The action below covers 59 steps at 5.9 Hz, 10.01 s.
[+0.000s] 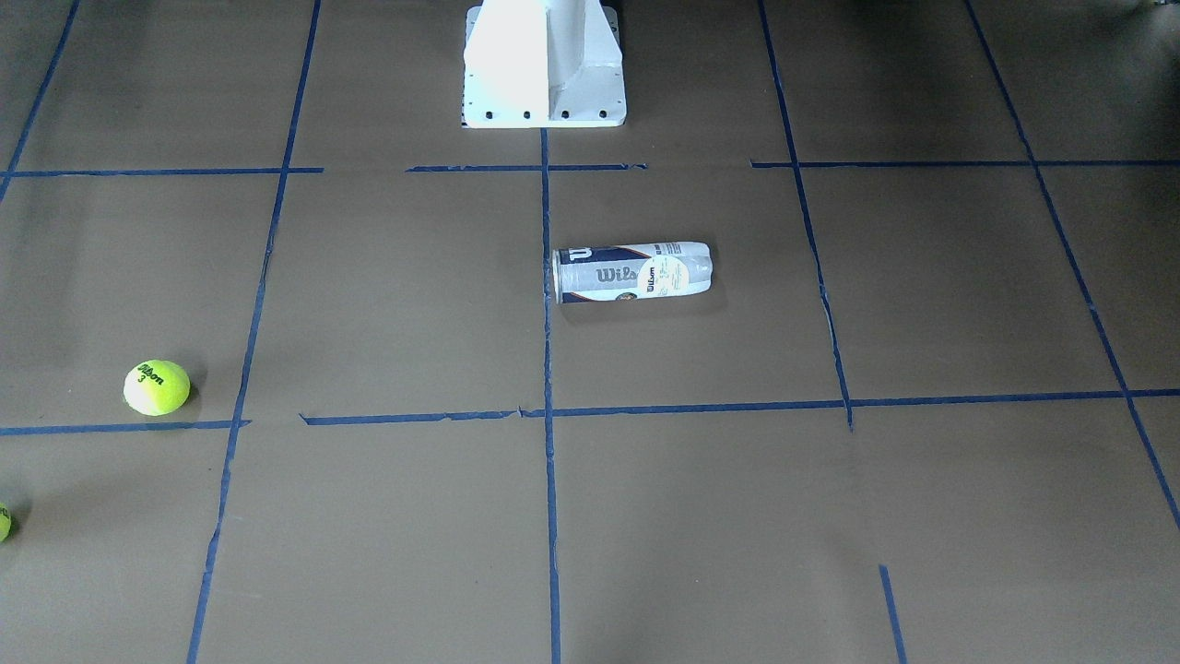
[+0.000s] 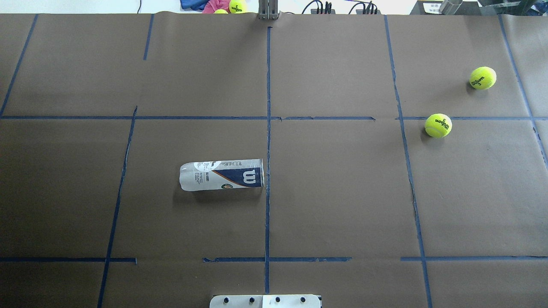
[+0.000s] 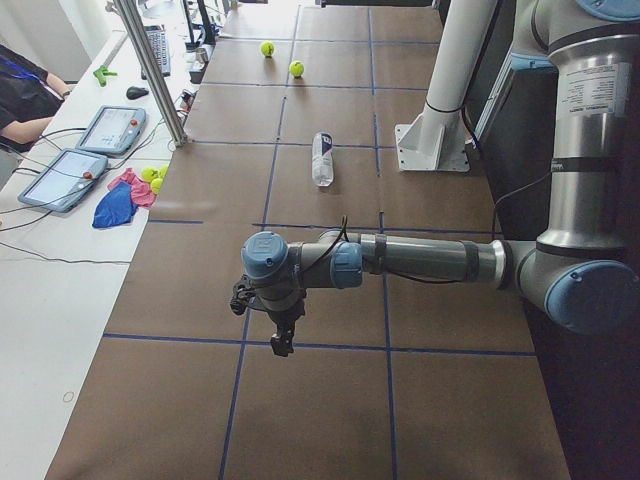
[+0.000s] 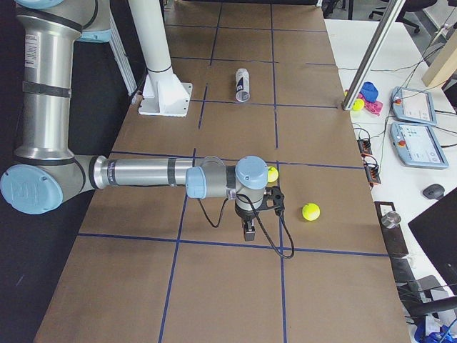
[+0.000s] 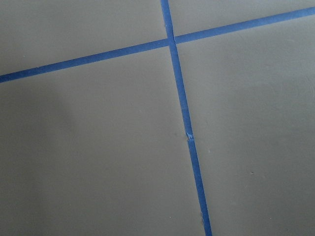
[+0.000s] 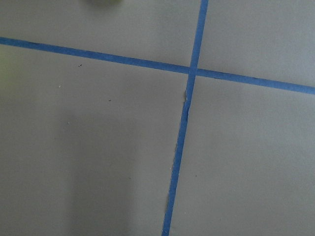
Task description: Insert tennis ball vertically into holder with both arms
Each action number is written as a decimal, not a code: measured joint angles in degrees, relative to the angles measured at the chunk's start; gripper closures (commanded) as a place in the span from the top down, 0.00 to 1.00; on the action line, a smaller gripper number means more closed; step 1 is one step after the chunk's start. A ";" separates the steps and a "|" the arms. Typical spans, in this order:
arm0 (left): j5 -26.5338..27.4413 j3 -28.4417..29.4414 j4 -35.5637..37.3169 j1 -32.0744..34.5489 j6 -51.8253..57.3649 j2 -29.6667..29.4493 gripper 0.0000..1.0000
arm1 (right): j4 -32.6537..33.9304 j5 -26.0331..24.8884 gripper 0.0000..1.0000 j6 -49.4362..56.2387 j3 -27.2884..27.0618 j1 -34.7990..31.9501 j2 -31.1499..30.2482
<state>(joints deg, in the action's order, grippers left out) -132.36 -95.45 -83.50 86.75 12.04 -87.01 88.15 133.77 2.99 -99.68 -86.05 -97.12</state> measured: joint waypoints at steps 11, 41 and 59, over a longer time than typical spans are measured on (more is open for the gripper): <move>0.37 -3.50 -33.59 -10.26 -2.04 -9.72 1.00 | 0.00 0.09 1.00 -0.17 -0.01 0.09 0.96; 39.49 6.16 -1.96 -61.27 -3.94 -54.86 0.80 | 0.09 0.17 1.00 -0.09 0.97 0.11 0.88; 42.31 27.68 -113.02 -59.05 -36.25 -40.12 0.93 | -2.68 1.73 1.00 -0.18 -0.03 1.20 5.74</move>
<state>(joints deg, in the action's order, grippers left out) -90.05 -67.77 -196.51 27.70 -24.21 -127.13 85.48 135.50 2.81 -99.71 -84.84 -91.39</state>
